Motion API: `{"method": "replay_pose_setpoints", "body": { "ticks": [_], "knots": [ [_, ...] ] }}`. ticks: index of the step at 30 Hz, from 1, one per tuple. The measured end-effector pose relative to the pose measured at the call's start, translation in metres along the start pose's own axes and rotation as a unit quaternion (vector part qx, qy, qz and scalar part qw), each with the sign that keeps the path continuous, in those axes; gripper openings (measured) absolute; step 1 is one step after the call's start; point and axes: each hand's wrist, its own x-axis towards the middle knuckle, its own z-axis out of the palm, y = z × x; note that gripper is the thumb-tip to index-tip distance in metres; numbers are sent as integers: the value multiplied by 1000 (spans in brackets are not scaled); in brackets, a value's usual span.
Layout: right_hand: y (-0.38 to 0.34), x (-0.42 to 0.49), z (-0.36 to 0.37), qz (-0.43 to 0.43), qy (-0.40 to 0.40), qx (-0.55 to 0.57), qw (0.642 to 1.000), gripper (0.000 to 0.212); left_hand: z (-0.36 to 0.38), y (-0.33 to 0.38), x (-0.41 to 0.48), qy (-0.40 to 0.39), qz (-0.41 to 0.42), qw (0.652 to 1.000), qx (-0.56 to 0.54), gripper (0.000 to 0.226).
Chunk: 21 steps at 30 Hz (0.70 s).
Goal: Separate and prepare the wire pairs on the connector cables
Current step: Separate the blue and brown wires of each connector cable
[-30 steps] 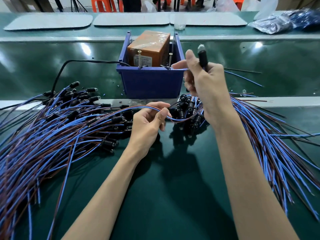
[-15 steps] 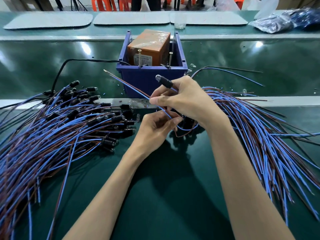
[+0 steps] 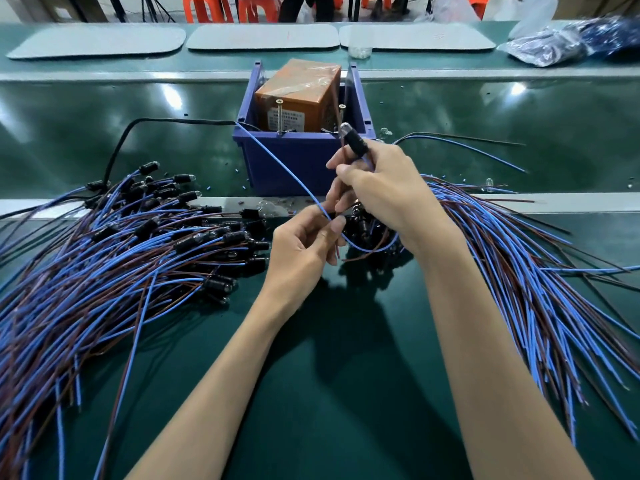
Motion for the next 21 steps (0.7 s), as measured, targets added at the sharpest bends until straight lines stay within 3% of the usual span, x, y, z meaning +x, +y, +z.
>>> {"method": "replay_pose_setpoints", "body": {
  "ticks": [10,15,21],
  "knots": [
    [1,2,1,-1,49,39,998,20,0,-1,1,52,20,998,-18,14],
    [3,3,3,11,36,-36,999,22,0,0,-1,25,30,999,-13,11],
    [2,-2,8,-27,0,-90,996,23,0,2,-1,60,14,998,-18,6]
  ]
}}
